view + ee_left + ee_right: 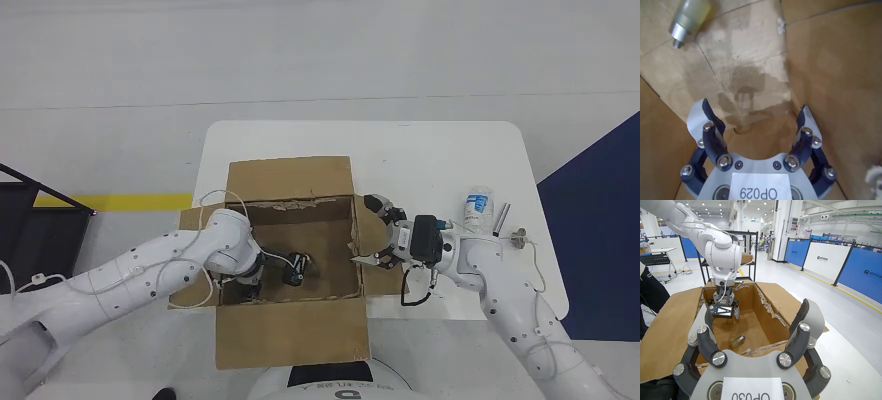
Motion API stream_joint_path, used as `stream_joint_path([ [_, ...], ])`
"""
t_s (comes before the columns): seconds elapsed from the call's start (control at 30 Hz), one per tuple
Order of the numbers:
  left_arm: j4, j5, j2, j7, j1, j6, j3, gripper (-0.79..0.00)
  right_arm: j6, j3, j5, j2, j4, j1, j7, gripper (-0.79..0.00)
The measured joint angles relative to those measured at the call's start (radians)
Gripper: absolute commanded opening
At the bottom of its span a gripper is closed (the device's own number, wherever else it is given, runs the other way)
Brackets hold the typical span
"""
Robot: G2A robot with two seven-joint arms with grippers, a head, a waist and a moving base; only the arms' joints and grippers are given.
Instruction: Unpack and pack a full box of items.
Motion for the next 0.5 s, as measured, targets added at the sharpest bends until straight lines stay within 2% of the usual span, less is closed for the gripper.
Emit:
stream_joint_path([
  [0.3, 0.093, 0.048, -0.081, -0.002, 0.013, 0.002, 0.0, 0.0, 0.0, 0.0, 0.0, 0.0, 0.0, 0.0, 0.0, 0.0],
  [0.4, 0.081, 0.022, -0.088, 0.01, -0.02, -0.01, 0.0, 0.0, 0.0, 0.0, 0.0, 0.0, 0.0, 0.0, 0.0, 0.0],
  [0.5, 0.061, -0.019, -0.076, 0.032, -0.063, -0.032, 0.0, 0.0, 0.0, 0.0, 0.0, 0.0, 0.0, 0.0, 0.0, 0.0],
])
